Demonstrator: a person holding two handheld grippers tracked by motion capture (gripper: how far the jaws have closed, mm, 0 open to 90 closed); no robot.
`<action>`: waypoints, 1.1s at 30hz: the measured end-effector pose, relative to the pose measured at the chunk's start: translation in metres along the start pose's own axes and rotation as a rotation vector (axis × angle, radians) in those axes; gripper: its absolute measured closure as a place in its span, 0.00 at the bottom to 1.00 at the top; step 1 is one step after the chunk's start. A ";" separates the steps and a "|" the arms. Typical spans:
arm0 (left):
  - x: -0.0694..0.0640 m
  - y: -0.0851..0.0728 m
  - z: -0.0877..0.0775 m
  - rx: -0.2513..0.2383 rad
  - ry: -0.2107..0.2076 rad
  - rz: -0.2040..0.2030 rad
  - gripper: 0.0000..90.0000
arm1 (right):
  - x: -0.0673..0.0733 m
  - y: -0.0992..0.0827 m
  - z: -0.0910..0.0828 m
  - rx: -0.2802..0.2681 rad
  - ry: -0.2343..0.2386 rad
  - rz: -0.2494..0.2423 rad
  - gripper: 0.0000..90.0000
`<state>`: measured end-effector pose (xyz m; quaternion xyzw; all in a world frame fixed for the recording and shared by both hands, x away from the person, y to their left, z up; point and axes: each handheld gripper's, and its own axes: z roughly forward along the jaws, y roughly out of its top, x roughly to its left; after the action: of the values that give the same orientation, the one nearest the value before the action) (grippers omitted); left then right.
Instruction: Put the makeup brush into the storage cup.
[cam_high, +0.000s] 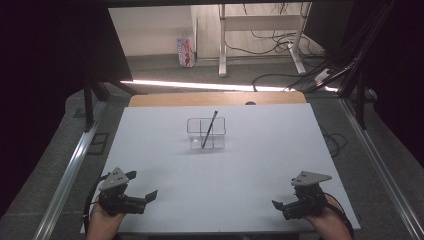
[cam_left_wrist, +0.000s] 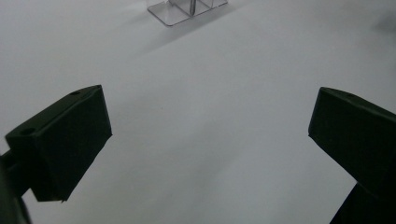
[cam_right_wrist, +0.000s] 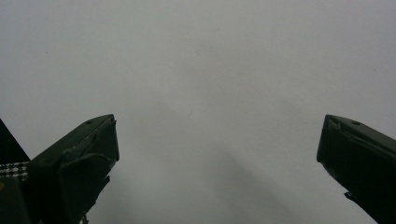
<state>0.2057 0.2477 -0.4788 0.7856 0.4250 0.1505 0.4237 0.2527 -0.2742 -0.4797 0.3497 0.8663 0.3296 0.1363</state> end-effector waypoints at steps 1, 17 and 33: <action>0.000 0.000 0.000 0.000 0.000 0.000 0.00 | 0.000 0.000 0.000 0.000 0.000 0.000 0.00; -0.002 -0.015 -0.012 0.022 0.024 0.005 0.00 | 0.000 -0.001 0.001 0.013 0.002 -0.002 0.00; 0.001 -0.023 -0.016 0.036 0.031 -0.031 0.00 | 0.001 -0.001 0.002 0.023 0.002 -0.007 0.00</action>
<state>0.1841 0.2642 -0.4877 0.7842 0.4462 0.1482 0.4051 0.2527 -0.2726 -0.4820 0.3481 0.8714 0.3194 0.1325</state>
